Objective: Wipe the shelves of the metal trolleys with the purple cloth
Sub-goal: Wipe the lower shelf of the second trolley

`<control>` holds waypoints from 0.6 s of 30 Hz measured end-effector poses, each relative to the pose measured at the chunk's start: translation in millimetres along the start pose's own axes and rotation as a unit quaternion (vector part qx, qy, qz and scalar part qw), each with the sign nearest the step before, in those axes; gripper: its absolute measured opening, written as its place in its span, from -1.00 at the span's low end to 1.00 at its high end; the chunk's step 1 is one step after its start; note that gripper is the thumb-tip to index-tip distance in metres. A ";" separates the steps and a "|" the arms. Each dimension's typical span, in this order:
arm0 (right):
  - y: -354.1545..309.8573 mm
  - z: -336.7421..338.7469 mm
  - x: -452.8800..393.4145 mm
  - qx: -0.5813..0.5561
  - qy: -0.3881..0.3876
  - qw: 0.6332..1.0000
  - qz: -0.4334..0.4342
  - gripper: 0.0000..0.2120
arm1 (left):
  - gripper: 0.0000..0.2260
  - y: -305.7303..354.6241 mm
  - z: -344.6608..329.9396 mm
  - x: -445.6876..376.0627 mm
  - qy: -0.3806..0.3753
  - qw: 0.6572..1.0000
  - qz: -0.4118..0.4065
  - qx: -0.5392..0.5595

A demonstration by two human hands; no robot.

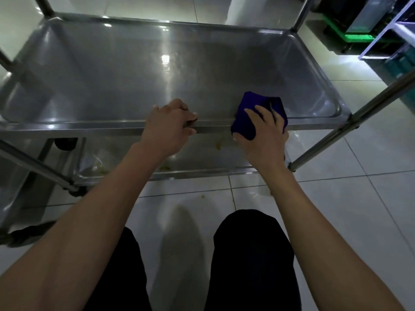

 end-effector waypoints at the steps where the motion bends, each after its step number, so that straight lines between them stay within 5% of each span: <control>1: -1.4 1.6 1.8 -0.004 0.003 1.000 0.000 -0.40 | -0.72 0.6 -1.5 -1.1 -0.002 1.000 -0.003 -0.001; 10: -48.8 -6.6 46.7 -0.015 -0.018 0.998 0.062 -0.42 | -0.67 4.3 -4.9 20.8 0.051 0.996 -0.067 -0.031; 15: -79.0 -10.3 88.5 -0.089 -0.034 0.990 0.108 -0.43 | -0.72 -13.3 26.0 88.8 0.164 0.980 -0.110 -0.016; 18: -98.7 -21.0 110.5 -0.139 -0.051 0.980 0.132 -0.45 | -0.72 -43.3 27.2 126.7 0.149 0.983 -0.110 -0.014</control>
Point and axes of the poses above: each hand's wrist, its own x-axis away from the middle knuckle, its own z-axis out of the back of the hand, y = z × x, the point moved 10 cm from there along -x, towards the middle knuckle, and after that the axes turned 8 degrees about -z, right-handed, at the moved point
